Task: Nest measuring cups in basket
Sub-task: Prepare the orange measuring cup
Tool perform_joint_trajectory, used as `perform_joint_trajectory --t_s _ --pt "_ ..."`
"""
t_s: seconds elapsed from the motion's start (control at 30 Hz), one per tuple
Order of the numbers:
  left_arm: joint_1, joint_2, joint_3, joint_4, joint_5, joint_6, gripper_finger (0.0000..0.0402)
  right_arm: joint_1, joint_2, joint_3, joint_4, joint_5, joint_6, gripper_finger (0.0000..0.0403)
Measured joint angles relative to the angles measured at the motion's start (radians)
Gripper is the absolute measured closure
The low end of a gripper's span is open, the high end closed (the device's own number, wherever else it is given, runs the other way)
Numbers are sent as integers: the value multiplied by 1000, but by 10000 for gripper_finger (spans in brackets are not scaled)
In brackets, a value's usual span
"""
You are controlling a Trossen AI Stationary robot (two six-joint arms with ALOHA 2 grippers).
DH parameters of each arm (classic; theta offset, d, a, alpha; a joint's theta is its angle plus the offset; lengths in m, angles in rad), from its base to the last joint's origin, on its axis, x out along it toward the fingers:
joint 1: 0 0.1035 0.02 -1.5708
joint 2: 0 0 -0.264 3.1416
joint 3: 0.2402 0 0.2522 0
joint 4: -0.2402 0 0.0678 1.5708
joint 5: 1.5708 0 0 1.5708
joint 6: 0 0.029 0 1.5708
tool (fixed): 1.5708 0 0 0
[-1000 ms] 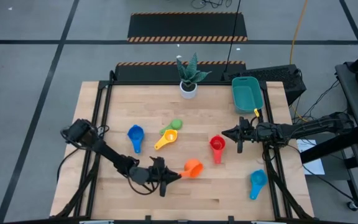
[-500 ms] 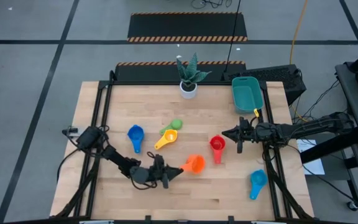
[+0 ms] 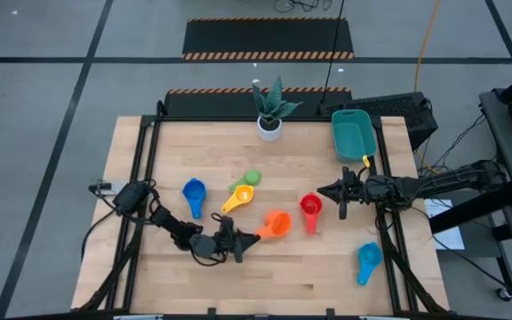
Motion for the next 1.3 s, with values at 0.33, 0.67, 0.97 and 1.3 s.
perform_joint_trajectory --t_s 0.33,0.67,0.97,1.3 --pt "7 -8 -23 2 -6 -27 295 0 0 0 14 -2 0 403" --pt "9 -12 -92 12 56 -39 277 0 0 0 15 -29 13 403" --pt "2 -153 -125 -98 103 199 277 0 0 0 43 -53 27 403" --pt "57 -480 -6 -863 92 425 277 1 3 0 82 -55 27 403"
